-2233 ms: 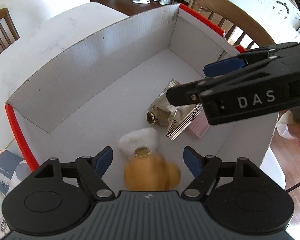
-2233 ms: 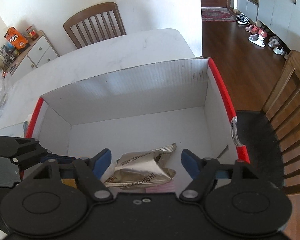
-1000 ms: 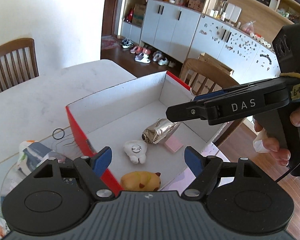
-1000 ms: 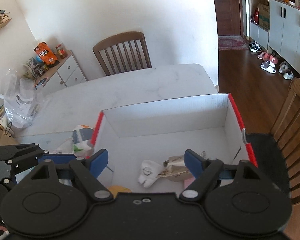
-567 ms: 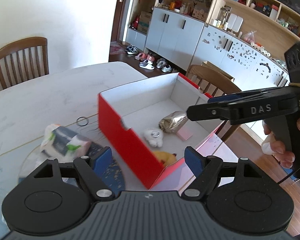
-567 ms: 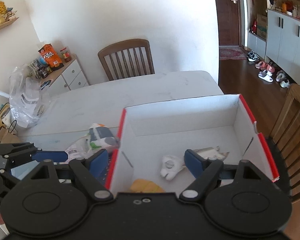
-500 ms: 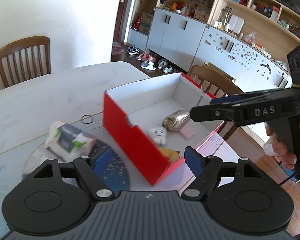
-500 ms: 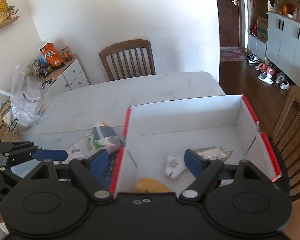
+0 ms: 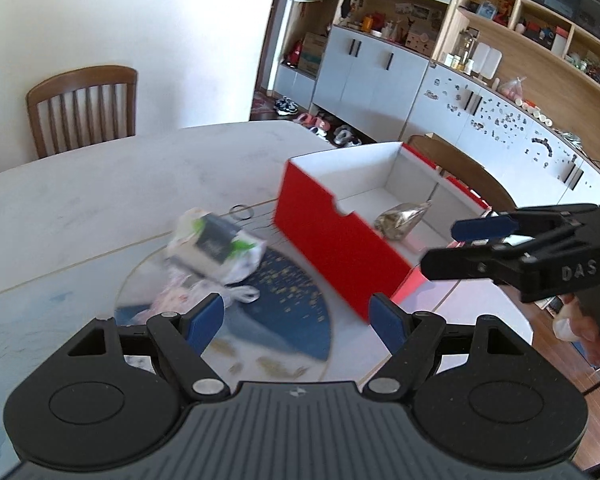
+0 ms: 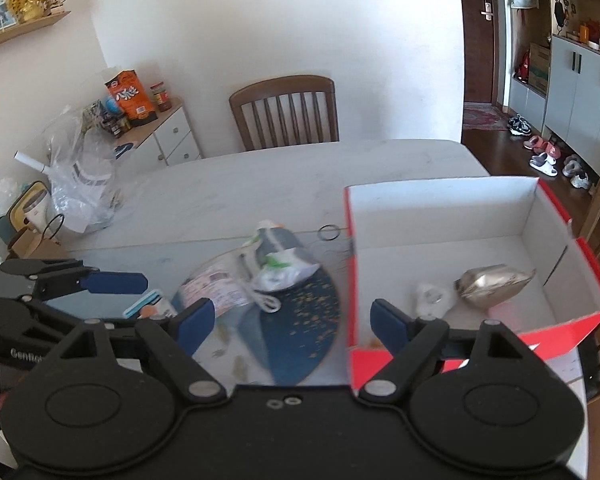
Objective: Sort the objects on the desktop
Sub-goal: 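Move both tools back from the box toward the items on the blue mat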
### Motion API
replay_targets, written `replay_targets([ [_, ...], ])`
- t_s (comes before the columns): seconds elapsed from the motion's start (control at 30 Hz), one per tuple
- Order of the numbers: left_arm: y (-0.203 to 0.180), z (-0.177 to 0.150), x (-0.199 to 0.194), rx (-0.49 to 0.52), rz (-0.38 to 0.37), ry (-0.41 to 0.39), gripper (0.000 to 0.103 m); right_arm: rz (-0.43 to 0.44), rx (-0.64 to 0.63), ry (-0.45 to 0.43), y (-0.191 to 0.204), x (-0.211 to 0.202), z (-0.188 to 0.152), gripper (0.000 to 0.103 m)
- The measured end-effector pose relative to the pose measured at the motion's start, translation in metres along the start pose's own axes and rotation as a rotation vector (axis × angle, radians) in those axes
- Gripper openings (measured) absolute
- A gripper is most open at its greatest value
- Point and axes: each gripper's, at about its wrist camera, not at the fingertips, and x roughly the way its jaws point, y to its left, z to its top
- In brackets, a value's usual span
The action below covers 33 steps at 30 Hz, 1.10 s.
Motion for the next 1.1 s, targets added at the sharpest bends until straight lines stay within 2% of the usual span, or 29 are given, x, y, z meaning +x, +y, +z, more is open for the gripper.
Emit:
replay_targets([
  [0.27,0.052,-0.028,-0.018,-0.061,0.025,0.011,0.079,-0.002,-0.022,0.025,0.045,0.014,-0.017,0.089],
  [0.5,0.087,-0.047,-0.021,-0.061,0.064,0.015,0.080,-0.016,-0.039,0.053,0.072,0.032,-0.031,0.089],
  [0.53,0.091,-0.050,-0.019,-0.063,0.065,0.019,0.083,-0.015,-0.047,0.056,0.075,0.035,-0.034,0.090],
  [0.7,0.106,-0.061,-0.008,-0.055,0.074,0.045,0.085,-0.012,-0.099,0.088,0.088,0.054,-0.044,0.092],
  [0.87,0.116,-0.068,0.006,-0.052,0.093,0.067,0.101,-0.020,-0.122,0.119,0.091,0.073,-0.053,0.092],
  [1.1,0.131,-0.072,0.032,-0.041,0.122,0.097,0.101,-0.028,-0.162,0.161,0.095,0.096,-0.060,0.085],
])
